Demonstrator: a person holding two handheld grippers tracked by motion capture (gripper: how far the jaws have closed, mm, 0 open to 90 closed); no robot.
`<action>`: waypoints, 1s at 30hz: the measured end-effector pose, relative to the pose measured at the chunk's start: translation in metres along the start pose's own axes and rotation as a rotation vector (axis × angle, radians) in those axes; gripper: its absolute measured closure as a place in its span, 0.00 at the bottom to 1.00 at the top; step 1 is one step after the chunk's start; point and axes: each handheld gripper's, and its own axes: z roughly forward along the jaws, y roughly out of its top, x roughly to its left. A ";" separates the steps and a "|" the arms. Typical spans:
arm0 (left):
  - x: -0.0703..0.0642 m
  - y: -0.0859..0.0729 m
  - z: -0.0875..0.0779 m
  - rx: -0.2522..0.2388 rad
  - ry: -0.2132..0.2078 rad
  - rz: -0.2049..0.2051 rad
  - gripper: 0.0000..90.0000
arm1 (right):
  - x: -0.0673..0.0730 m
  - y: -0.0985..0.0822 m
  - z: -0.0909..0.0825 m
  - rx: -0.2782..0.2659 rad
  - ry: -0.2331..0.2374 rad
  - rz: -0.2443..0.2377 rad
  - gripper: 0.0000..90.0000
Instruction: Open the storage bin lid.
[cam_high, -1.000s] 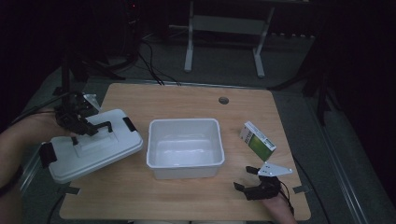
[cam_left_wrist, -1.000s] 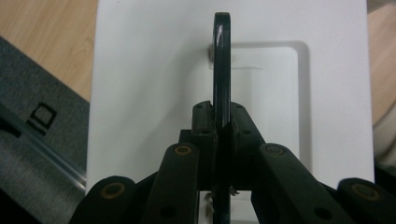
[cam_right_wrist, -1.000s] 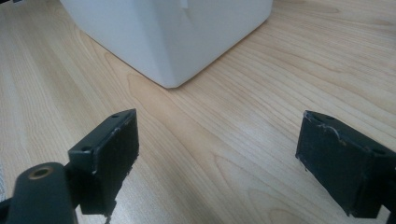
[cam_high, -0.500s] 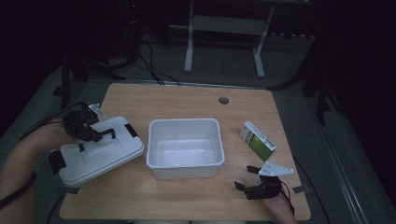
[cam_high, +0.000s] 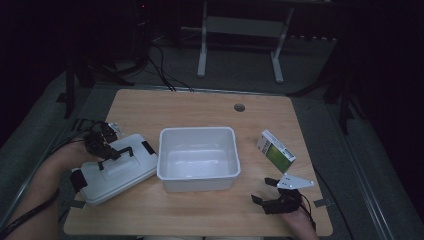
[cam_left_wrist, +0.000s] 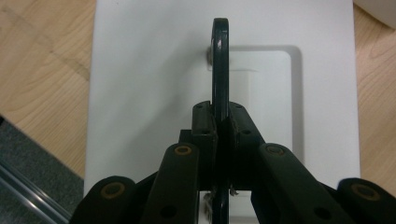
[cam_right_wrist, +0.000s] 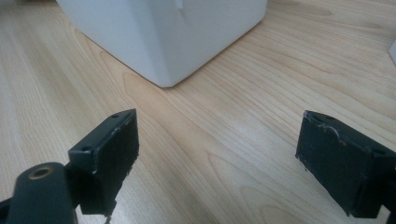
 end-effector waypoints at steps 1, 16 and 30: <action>0.000 0.001 0.005 0.006 -0.009 0.005 0.92 | 0.000 0.000 0.000 -0.002 0.003 0.004 0.14; 0.000 0.002 0.025 0.067 -0.051 -0.009 0.92 | -0.002 0.000 -0.003 -0.009 0.006 0.011 0.14; 0.000 -0.001 0.037 0.070 -0.062 -0.069 0.45 | -0.001 0.006 -0.006 -0.017 0.002 -0.013 0.14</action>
